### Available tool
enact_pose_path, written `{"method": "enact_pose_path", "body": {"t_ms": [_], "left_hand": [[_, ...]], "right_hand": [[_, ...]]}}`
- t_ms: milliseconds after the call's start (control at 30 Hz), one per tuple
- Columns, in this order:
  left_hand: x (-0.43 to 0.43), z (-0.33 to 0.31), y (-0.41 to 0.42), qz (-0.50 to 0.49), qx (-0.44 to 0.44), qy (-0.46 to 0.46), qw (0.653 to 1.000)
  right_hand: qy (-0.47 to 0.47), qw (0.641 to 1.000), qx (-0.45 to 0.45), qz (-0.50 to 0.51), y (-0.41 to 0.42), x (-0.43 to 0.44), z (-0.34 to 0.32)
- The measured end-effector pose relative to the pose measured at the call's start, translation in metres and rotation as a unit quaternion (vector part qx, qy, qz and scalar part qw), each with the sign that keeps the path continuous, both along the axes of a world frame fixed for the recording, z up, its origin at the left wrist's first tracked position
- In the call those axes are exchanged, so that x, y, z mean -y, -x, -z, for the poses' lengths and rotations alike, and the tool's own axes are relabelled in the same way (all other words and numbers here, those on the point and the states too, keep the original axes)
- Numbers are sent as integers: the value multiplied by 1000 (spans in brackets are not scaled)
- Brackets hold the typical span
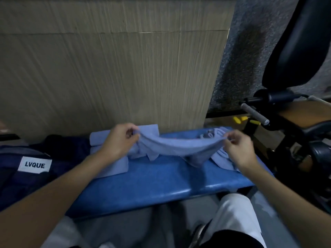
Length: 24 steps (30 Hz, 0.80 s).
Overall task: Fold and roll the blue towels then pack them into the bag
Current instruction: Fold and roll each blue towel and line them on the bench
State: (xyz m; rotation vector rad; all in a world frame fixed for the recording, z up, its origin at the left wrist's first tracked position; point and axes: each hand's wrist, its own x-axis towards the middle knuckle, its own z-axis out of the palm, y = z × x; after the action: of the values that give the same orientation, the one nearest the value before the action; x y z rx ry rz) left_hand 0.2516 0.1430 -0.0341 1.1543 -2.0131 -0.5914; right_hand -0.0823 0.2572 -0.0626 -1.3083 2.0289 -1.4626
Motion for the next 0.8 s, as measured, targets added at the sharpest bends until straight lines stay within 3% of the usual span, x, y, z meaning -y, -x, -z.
{"method": "enact_pose_path", "body": {"t_ms": [200,467,567,800], "left_hand": [[-40,76,-35,55,127,-130,982],[-56,105,-48,160,228,-245,929],[-54,110,-43,154,222,-257,928],[-30,126,-15,44,126,-197,971]], "right_hand": [[-90,996,-9,-11,-18,-50,70],[-170,982,-71,-38,-25,-79,90],[-184,979,-80,-33,-24,-77,90],[-188,980,-46,-44,-27,-47,98]]}}
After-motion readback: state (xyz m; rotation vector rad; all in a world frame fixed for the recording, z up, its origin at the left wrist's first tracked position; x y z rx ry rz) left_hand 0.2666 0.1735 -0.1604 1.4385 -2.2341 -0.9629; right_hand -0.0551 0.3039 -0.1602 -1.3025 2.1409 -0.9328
